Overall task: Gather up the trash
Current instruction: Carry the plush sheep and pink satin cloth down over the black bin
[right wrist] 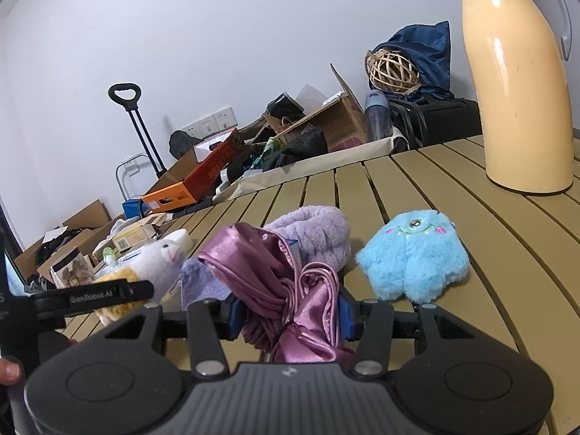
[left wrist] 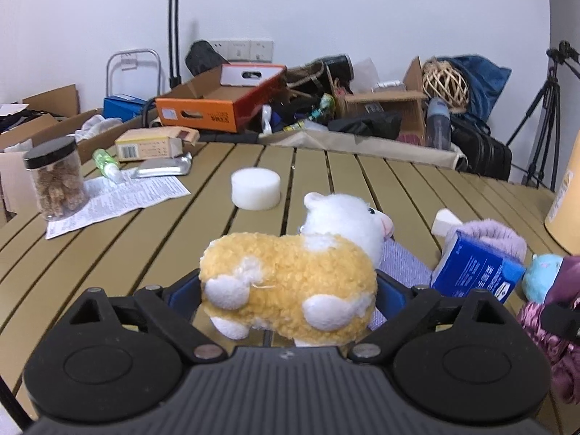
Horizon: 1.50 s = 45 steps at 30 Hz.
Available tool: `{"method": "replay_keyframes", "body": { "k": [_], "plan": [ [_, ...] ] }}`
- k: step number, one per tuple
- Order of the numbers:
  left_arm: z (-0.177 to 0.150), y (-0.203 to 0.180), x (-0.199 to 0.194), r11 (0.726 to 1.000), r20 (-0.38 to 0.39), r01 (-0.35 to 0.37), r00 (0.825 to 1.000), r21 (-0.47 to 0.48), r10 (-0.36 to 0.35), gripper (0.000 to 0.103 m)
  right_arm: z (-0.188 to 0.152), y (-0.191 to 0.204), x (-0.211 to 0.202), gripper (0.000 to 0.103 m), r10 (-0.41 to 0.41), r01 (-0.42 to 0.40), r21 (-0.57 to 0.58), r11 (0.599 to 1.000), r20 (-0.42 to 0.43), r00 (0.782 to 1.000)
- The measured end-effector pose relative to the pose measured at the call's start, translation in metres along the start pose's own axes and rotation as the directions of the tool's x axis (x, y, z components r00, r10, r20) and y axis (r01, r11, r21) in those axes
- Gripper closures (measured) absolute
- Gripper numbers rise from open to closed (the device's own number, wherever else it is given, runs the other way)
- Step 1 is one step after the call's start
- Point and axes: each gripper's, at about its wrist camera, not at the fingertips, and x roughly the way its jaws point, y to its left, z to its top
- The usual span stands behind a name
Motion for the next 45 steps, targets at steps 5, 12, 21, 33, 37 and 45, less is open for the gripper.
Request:
{"method": "replay_keyframes", "body": {
  "k": [5, 12, 21, 33, 37, 45],
  "plan": [
    [-0.001, 0.002, -0.022, 1.0, 0.039, -0.02, 0.999, -0.024, 0.021, 0.008, -0.002, 0.001, -0.007, 0.055, 0.009, -0.009, -0.011, 1.0, 0.003, 1.0],
    [-0.011, 0.0, -0.052, 0.998, 0.085, -0.036, 0.996, -0.044, 0.04, 0.008, -0.008, 0.003, -0.031, 0.055, 0.03, -0.029, -0.031, 0.999, 0.027, 0.999],
    [-0.038, -0.007, -0.098, 0.999, 0.124, 0.011, 0.992, -0.032, -0.007, 0.008, -0.033, -0.007, -0.068, 0.055, 0.035, -0.035, -0.022, 0.999, 0.017, 0.999],
    [-0.087, -0.008, -0.151, 0.999, 0.147, 0.035, 0.989, -0.008, -0.033, 0.008, -0.072, -0.008, -0.116, 0.055, 0.044, -0.045, -0.066, 0.997, -0.012, 0.999],
    [-0.104, -0.009, -0.161, 0.999, 0.127, 0.04, 0.991, 0.014, -0.042, 0.008, -0.089, -0.01, -0.13, 0.055, 0.039, -0.042, -0.074, 0.996, -0.038, 0.999],
    [-0.136, -0.011, -0.185, 0.997, 0.106, 0.052, 0.993, 0.05, -0.057, 0.008, -0.119, -0.013, -0.15, 0.055, 0.023, -0.032, -0.084, 0.996, -0.104, 0.994]
  ]
}}
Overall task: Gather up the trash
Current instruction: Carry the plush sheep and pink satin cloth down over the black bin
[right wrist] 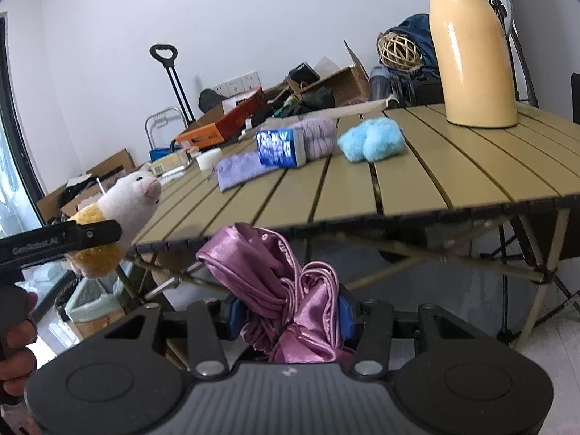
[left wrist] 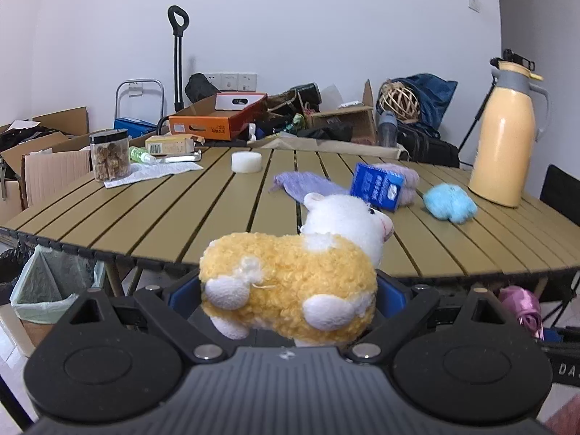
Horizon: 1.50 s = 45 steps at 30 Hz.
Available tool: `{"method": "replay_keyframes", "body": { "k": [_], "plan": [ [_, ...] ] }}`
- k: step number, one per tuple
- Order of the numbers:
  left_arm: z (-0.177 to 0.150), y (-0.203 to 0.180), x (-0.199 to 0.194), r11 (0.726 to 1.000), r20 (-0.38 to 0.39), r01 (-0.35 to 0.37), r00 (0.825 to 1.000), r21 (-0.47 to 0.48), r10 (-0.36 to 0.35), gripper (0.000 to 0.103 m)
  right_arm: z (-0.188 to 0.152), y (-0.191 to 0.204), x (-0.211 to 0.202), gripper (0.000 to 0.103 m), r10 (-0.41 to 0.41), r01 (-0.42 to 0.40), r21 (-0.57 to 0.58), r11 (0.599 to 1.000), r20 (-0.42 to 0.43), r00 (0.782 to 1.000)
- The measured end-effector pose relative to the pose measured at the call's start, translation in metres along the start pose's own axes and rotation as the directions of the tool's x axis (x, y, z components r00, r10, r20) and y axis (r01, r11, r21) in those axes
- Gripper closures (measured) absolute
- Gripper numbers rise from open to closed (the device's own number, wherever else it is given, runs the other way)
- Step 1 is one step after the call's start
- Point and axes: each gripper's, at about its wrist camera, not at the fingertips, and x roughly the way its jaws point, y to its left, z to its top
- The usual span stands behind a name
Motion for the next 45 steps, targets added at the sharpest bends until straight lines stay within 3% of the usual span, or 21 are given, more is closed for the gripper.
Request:
{"method": "replay_keyframes", "body": {
  "k": [13, 23, 27, 32, 45],
  "plan": [
    [-0.052, 0.0, -0.006, 0.999, -0.153, -0.007, 0.988, 0.051, 0.014, 0.008, -0.036, -0.013, -0.014, 0.055, -0.047, 0.047, 0.004, 0.999, -0.076, 0.996],
    [-0.082, -0.004, 0.006, 0.99, -0.26, -0.028, 0.964, 0.135, 0.063, 0.008, -0.053, -0.034, -0.015, 0.055, -0.096, 0.1, 0.027, 0.995, -0.126, 0.987],
    [-0.095, -0.001, 0.018, 0.986, -0.336, -0.042, 0.937, 0.159, 0.094, 0.008, -0.057, -0.045, -0.015, 0.055, -0.121, 0.13, 0.051, 0.99, -0.141, 0.983],
    [-0.105, 0.005, 0.036, 0.983, -0.443, -0.077, 0.885, 0.166, 0.144, 0.008, -0.06, -0.058, -0.01, 0.055, -0.145, 0.162, 0.086, 0.983, -0.168, 0.975],
    [-0.103, -0.007, 0.074, 0.972, -0.547, -0.119, 0.81, 0.202, 0.213, 0.008, -0.062, -0.064, 0.012, 0.055, -0.17, 0.195, 0.094, 0.976, -0.22, 0.96]
  ]
}}
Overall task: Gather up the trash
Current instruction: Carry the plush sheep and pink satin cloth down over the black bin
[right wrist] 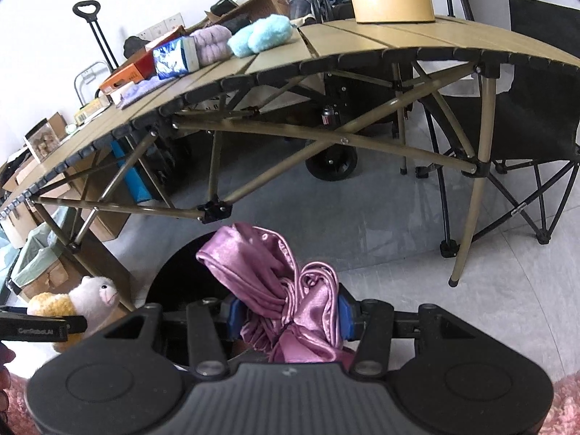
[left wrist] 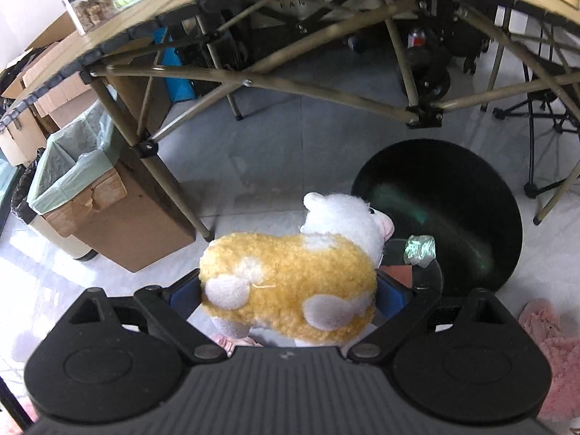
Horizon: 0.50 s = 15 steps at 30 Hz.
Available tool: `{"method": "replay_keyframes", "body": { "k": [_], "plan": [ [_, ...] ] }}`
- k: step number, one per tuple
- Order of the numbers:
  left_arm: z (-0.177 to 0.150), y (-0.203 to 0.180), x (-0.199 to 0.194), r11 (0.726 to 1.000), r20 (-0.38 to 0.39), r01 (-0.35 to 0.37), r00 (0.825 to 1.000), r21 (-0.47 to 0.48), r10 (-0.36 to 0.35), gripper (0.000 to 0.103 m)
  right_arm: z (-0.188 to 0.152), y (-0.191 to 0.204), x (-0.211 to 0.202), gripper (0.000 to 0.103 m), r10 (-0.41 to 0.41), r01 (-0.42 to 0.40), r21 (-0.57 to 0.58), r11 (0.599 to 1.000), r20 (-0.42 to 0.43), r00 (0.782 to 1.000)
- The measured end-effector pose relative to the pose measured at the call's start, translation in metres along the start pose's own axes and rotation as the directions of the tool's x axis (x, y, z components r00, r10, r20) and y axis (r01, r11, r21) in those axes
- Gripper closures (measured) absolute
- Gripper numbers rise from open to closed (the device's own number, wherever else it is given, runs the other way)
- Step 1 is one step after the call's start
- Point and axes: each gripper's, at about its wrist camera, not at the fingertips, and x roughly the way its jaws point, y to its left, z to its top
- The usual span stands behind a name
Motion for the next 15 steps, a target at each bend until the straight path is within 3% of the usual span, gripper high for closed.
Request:
{"method": "replay_keyframes", "body": {
  "k": [15],
  "plan": [
    [0.031, -0.039, 0.016, 0.998, -0.055, 0.053, 0.997, 0.025, -0.051, 0.008, 0.001, -0.011, 0.022, 0.055, -0.046, 0.048, 0.031, 0.998, -0.057, 0.997]
  ]
}}
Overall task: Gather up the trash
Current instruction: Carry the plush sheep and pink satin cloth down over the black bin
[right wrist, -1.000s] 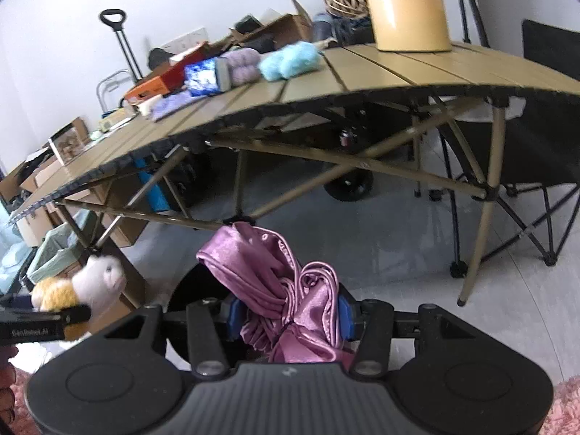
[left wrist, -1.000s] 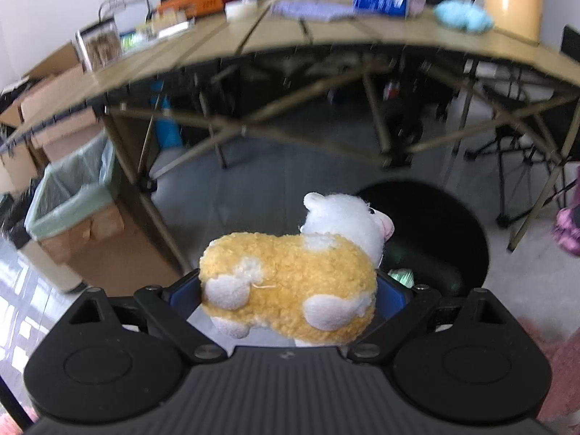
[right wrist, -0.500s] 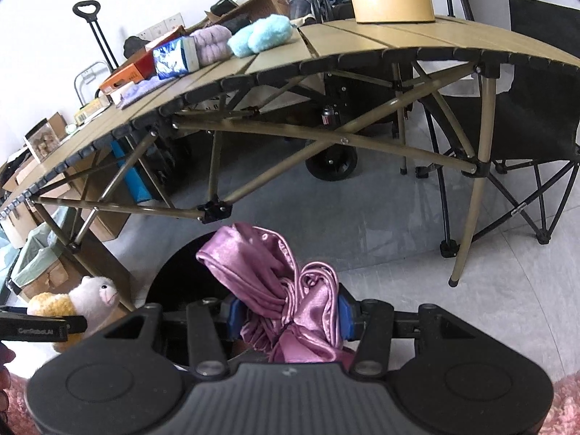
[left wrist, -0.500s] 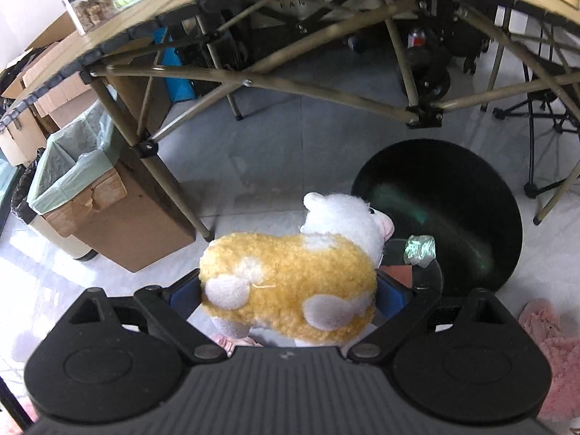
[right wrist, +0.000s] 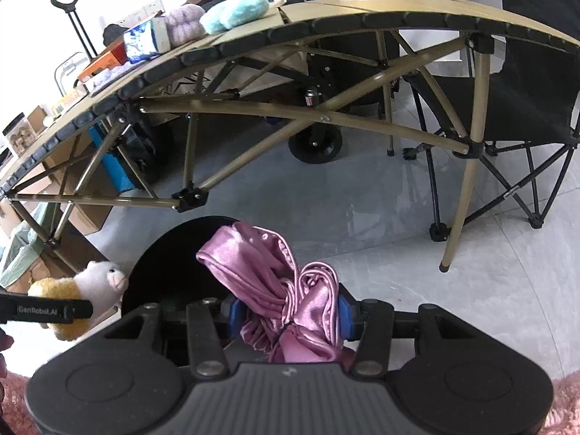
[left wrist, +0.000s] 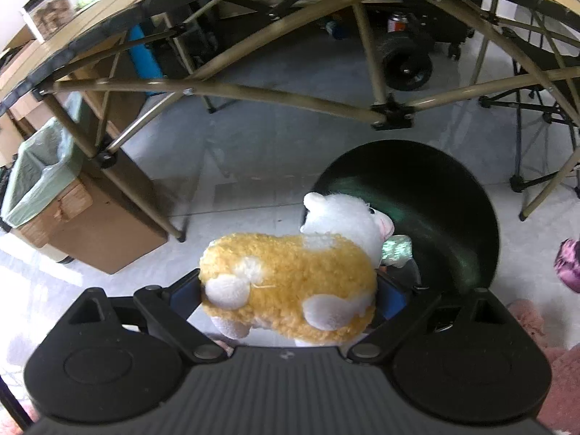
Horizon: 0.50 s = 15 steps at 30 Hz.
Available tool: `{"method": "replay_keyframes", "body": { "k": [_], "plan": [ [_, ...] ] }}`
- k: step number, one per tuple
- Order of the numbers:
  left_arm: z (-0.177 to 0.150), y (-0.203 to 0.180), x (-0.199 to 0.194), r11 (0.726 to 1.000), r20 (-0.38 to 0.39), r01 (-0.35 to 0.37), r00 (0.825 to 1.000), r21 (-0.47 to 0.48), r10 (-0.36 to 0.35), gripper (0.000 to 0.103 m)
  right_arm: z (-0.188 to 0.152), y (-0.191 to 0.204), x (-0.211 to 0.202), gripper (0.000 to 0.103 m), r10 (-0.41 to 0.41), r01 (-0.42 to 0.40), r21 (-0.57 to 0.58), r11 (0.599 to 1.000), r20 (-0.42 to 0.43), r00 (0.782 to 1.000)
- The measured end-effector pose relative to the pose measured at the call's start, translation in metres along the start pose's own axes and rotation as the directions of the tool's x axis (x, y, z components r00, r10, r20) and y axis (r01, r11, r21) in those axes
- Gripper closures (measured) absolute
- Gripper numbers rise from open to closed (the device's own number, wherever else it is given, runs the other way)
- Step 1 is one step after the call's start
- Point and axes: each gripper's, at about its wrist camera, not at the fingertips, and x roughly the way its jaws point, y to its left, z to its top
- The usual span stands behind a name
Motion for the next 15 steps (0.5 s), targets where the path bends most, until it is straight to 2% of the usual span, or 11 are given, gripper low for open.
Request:
{"method": "replay_keyframes", "body": {
  "k": [15],
  "plan": [
    [0.019, -0.055, 0.003, 0.997, -0.016, 0.05, 0.999, 0.051, -0.049, 0.008, -0.002, -0.028, 0.008, 0.055, -0.04, 0.041, 0.054, 0.998, -0.026, 0.999]
  ]
}}
